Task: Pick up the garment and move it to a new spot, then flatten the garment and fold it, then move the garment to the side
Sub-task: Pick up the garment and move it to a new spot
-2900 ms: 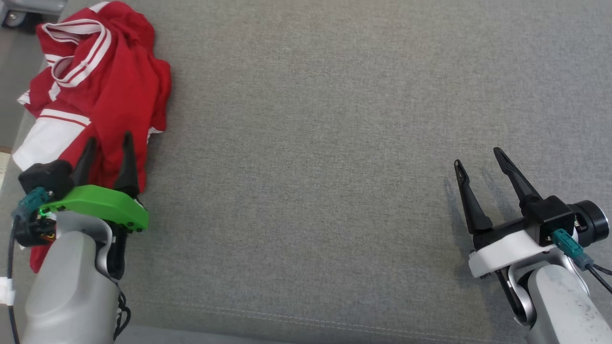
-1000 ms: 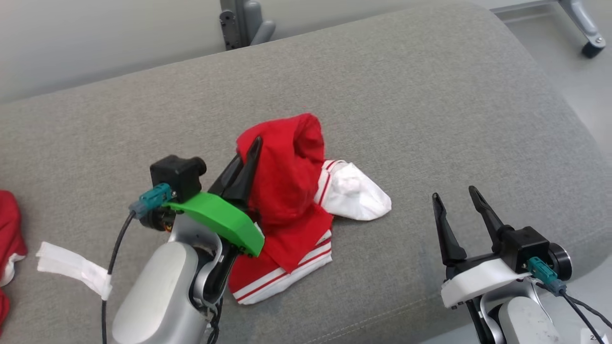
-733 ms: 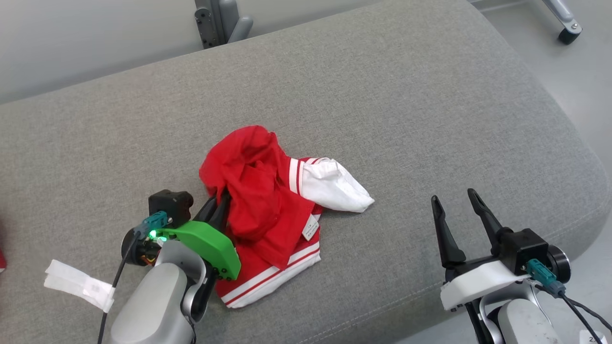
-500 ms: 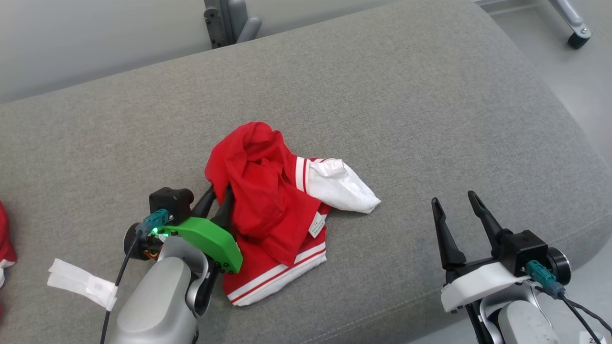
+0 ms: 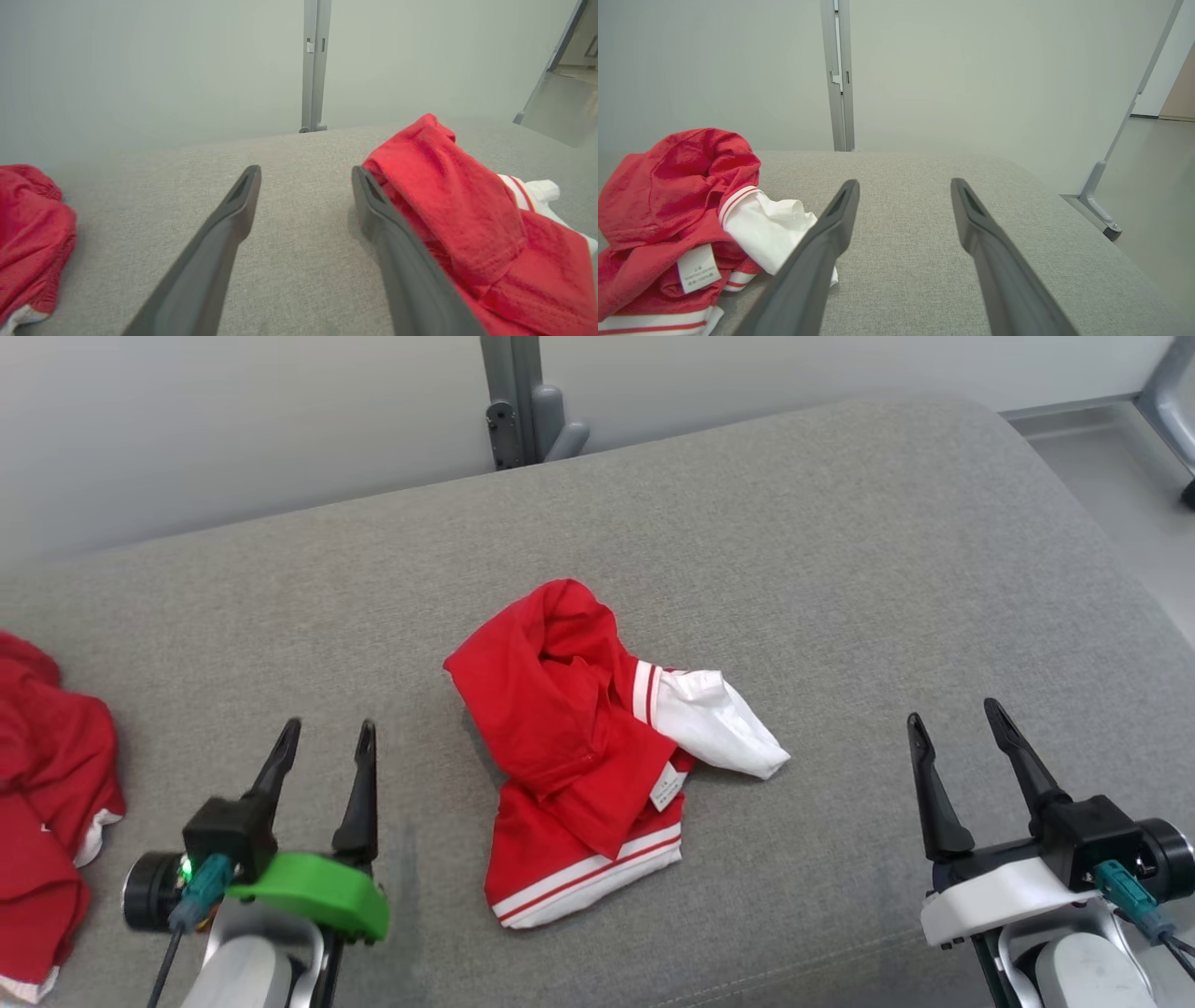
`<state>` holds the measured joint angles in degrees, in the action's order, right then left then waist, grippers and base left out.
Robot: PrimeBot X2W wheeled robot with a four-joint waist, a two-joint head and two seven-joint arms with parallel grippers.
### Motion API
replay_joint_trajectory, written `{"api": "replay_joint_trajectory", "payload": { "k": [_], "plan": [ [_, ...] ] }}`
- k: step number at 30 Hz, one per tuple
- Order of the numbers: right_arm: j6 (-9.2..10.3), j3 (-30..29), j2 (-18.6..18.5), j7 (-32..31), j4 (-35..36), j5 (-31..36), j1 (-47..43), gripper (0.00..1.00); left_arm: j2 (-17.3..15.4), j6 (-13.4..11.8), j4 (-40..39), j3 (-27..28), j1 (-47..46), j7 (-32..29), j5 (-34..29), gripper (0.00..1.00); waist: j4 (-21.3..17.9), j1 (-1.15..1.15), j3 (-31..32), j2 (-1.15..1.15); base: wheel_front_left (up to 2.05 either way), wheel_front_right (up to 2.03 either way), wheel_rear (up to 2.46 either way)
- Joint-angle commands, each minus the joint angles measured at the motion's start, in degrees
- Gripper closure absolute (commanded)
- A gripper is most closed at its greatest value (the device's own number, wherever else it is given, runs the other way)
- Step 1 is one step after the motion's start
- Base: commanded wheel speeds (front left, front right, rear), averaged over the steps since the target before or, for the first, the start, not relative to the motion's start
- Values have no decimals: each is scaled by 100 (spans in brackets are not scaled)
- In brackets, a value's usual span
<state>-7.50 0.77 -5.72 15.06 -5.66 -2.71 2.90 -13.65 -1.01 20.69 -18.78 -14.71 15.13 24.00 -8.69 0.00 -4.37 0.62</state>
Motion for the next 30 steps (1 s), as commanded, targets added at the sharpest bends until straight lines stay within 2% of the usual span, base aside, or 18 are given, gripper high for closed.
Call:
{"api": "replay_joint_trajectory", "payload": {
  "k": [1, 7, 12, 22, 30],
  "plan": [
    [2, -13, -38, 18, 51, 48, -97, 0, -66, -43, -95, 62, 203, 0, -112, 0, 215, 0, 182, -62, 0, 0, 0],
    [2, -38, -204, 18, 150, 110, -264, 0, -118, -173, -660, 725, 1242, 1, -215, 0, 515, 0, 345, -62, 0, 0, 0],
    [2, 6, -276, 18, 37, 130, -313, 0, -28, 3, -958, 1164, 1849, 2, -482, 0, 741, 0, 421, -62, 0, 0, 0],
    [2, -18, -262, 18, -379, 194, -432, 0, 365, 590, -1046, 1755, 2433, 2, -881, 0, 978, 0, 552, -62, 0, 0, 0],
    [2, -5, -234, 18, -619, 187, -472, 0, 519, 799, -929, 1993, 2406, 2, -1071, 0, 999, 0, 555, -62, 0, 0, 0]
  ]
}}
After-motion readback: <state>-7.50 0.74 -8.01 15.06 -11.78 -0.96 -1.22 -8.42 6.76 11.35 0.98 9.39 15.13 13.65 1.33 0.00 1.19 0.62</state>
